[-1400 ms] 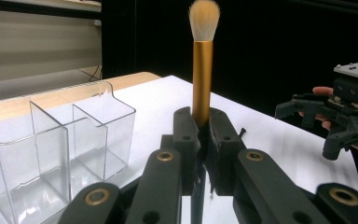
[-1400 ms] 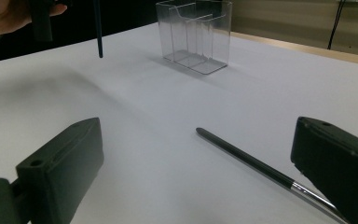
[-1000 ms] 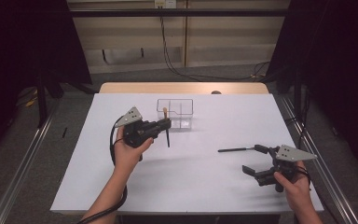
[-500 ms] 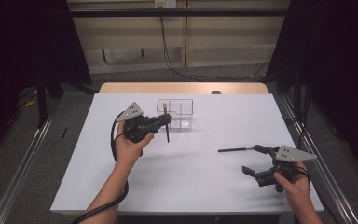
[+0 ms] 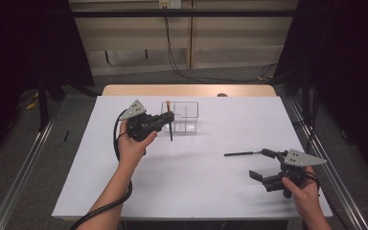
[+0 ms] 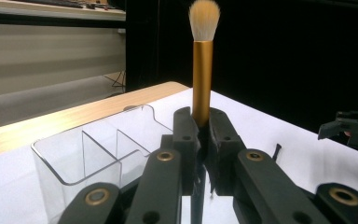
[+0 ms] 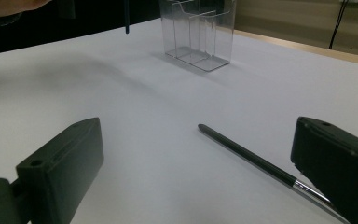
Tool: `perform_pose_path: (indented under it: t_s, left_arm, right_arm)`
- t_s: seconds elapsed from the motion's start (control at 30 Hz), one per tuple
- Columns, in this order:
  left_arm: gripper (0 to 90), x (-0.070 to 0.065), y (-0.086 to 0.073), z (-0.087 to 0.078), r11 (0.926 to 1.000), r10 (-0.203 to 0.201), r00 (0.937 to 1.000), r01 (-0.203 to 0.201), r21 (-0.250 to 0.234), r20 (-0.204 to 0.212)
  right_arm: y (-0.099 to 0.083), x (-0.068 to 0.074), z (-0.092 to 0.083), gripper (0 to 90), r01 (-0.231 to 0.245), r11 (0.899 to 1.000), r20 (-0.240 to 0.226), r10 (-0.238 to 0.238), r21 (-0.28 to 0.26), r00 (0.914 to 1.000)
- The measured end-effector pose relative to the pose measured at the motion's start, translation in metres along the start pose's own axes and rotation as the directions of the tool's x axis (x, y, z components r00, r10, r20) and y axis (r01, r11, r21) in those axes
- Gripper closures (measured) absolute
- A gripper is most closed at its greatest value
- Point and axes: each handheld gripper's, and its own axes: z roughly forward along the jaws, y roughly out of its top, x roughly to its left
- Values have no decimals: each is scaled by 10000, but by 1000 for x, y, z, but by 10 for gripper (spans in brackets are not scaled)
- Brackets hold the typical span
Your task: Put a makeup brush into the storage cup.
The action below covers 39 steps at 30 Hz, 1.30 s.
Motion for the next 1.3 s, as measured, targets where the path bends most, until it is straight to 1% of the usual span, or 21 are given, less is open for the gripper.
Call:
perform_pose_path:
  t_s: [0.4,0.6,0.77,0.93,1.0,1.3]
  left_arm:
    - [836,8,3,2,10000,47,9996,-46,48,-262]
    - [836,12,6,3,10000,23,9993,-25,-38,-385]
    - [837,15,8,4,10000,-22,9984,17,-91,-557]
    - [837,20,11,7,10000,51,9973,-56,-62,-738]
    - [837,21,11,8,9999,-13,9972,4,-115,-747]
    - [837,25,19,8,9997,45,9961,-65,-221,-884]
  right_arm:
    - [-1,0,0,19,-34,10000,-17,34,6,10000]
    - [-1,1,0,19,-22,10000,-1,22,34,10000]
    - [0,1,-1,19,-24,10000,20,24,-33,10000]
    - [0,0,-1,19,-27,10000,14,27,-36,10000]
    - [-1,1,-1,19,-23,10000,-12,23,-27,10000]
    - [-1,0,-2,19,-22,10000,18,22,-30,10000]
